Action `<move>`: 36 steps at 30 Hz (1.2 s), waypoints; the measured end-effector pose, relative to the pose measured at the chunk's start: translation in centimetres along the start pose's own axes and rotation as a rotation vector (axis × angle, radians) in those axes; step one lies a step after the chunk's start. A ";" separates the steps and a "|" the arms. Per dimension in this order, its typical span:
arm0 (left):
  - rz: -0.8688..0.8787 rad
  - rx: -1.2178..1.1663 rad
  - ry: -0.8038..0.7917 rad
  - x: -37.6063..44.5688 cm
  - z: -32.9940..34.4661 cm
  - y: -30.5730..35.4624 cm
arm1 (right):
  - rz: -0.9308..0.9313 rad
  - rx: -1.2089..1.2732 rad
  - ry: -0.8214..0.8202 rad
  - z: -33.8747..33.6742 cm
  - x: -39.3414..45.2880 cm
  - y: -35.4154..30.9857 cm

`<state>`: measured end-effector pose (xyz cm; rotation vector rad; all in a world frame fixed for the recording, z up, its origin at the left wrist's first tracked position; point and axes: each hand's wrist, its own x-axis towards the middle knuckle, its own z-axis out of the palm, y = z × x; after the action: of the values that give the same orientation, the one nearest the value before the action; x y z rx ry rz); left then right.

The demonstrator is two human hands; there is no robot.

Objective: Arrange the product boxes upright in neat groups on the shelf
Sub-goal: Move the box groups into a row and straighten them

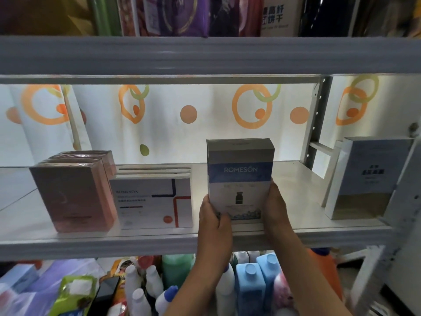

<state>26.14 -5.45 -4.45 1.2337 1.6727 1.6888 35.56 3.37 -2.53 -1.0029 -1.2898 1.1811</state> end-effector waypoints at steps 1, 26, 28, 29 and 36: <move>0.001 0.001 0.008 0.0 0.0 0.0 | 0.001 0.000 -0.005 0.0 0.0 0.0; 0.007 -0.055 0.130 0.2 0.3 -0.2 | 0.025 -0.005 -0.088 0.8 -0.1 -0.1; 0.001 -0.042 0.130 0.4 0.2 -0.3 | 0.034 -0.010 -0.091 0.9 -0.1 -0.1; 0.003 -0.021 0.131 0.6 0.1 -0.4 | 0.042 -0.015 -0.095 1.0 -0.1 -0.1; -0.019 0.014 0.106 0.9 -0.4 -0.3 | 0.046 -0.019 -0.091 1.1 -0.2 0.1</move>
<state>25.32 -4.89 -4.45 1.1488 1.7544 1.7622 34.43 3.11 -2.56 -1.0067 -1.3579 1.2644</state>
